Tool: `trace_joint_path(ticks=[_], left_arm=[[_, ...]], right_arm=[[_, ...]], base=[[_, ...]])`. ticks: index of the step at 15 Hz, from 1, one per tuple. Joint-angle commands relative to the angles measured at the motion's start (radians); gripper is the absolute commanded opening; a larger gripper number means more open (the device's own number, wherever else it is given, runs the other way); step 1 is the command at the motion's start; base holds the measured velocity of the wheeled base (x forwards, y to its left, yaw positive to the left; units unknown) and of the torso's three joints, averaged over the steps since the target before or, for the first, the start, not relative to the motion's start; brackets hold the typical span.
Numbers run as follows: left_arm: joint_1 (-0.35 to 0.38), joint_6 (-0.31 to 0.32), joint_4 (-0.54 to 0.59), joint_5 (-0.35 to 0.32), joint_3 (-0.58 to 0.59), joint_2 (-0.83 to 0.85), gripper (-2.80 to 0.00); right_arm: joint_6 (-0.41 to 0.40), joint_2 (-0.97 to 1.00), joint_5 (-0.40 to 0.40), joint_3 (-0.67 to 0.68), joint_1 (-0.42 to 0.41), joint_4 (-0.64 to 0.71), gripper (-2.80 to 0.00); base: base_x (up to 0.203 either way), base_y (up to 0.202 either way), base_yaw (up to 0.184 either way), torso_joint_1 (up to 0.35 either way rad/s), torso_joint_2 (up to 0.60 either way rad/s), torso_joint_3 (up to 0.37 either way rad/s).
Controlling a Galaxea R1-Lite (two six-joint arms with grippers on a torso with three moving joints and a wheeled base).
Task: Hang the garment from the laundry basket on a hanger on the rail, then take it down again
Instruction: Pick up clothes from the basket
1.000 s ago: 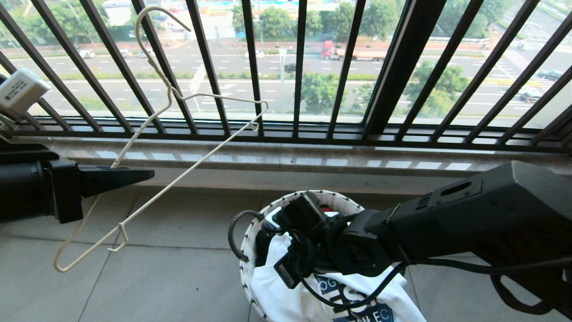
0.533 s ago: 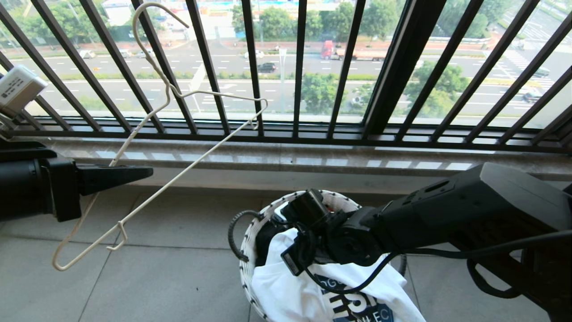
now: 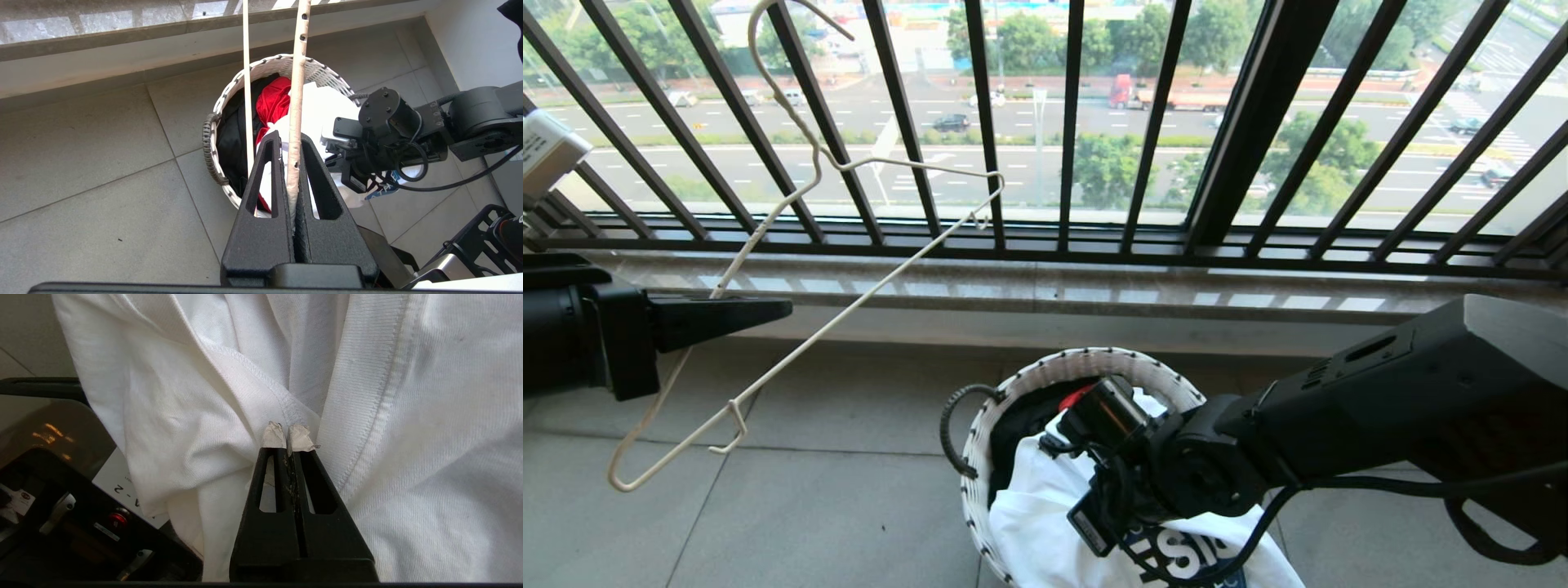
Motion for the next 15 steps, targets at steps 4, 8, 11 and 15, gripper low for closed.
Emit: trace_joint_path(ticks=[4, 8, 11, 15], left_arm=[[0.003, -0.001, 0.0, -0.003, 0.0, -0.011, -2.8], [0.011, -0.002, 0.001, -0.003, -0.009, -0.011, -2.8], [0.037, -0.002, 0.0, -0.003, -0.015, -0.008, -2.8], [0.043, -0.002, 0.0, -0.003, -0.018, -0.007, -2.8]], right_arm=[[0.0, -0.124, 0.001, 0.128, 0.07, 0.005, -2.8], [0.0, -0.12, -0.006, 0.088, 0.07, -0.045, -2.8], [-0.005, -0.061, -0.089, -0.026, 0.07, -0.07, -2.8], [-0.064, 0.022, -0.216, -0.076, 0.071, -0.105, -2.8]], base=[[0.0, 0.0, 0.0, 0.0, 0.0, 0.0], [0.0, 0.0, 0.0, 0.0, 0.0, 0.0], [0.0, 0.0, 0.0, 0.0, 0.0, 0.0], [0.0, 0.0, 0.0, 0.0, 0.0, 0.0]])
